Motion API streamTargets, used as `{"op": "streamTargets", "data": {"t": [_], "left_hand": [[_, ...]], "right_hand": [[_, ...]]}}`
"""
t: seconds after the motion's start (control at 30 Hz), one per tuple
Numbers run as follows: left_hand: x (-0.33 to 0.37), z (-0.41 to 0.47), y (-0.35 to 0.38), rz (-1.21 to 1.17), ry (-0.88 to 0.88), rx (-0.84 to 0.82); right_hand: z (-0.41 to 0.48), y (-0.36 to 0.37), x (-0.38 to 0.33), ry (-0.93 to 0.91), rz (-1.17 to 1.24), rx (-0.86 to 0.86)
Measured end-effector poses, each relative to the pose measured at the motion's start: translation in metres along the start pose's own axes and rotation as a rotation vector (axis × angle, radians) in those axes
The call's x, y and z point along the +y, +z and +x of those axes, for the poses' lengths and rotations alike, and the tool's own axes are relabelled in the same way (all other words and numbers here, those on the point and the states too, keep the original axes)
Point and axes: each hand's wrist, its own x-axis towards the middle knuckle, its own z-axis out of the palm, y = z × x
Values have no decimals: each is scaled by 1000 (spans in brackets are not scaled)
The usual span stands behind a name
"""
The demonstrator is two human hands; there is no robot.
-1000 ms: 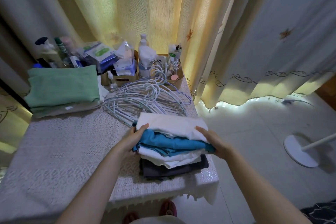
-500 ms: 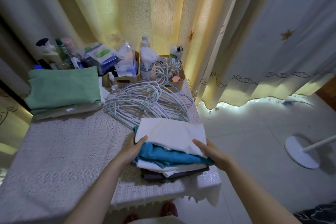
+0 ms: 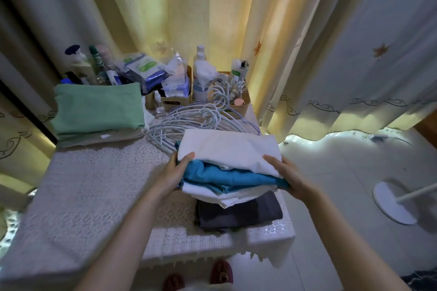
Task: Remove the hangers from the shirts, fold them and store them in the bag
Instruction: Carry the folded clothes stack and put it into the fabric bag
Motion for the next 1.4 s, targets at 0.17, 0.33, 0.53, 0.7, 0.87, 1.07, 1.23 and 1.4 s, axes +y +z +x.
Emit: {"op": "streamTargets", "data": {"t": [0.17,0.33,0.53,0.7,0.87,1.07,1.23,1.4], "left_hand": [[-27,-35,-50,32,64,123],[-85,-105,-112,-100,38,376],[-164,-236,-146,-333,-8,837],[-219,-345,-108,-609,-21,1274],[-280,-441,-57,-815,-70,1656],[-353,-546,-15,-1018,-92,1860],[-410,-640,-21,-1087,-75,1988],[-452,-738,-46,-1101,-85,2059]], "right_hand": [[-10,55,-9,-149,-105,-95],[-4,137,2,-216,-313,-363],[-24,261,24,-209,-503,-856],[-86,360,51,-219,-664,-1260],[-182,433,105,-252,-879,-1597],[-314,505,185,-261,-982,-1928],[-434,564,259,-242,-1072,-2093],[-538,612,319,-238,-1101,-2160]]}}
